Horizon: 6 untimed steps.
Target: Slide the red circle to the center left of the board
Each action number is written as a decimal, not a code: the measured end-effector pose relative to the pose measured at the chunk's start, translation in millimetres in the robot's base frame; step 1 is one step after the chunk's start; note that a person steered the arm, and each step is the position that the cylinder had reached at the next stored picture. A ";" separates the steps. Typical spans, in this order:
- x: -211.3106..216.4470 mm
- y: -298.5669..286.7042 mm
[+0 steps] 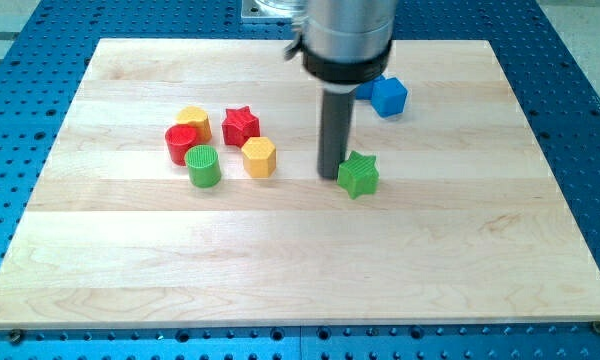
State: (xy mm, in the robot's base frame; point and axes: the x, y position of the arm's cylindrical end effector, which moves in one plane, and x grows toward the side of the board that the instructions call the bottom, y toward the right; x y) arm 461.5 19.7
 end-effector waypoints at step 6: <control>-25.7 -234.8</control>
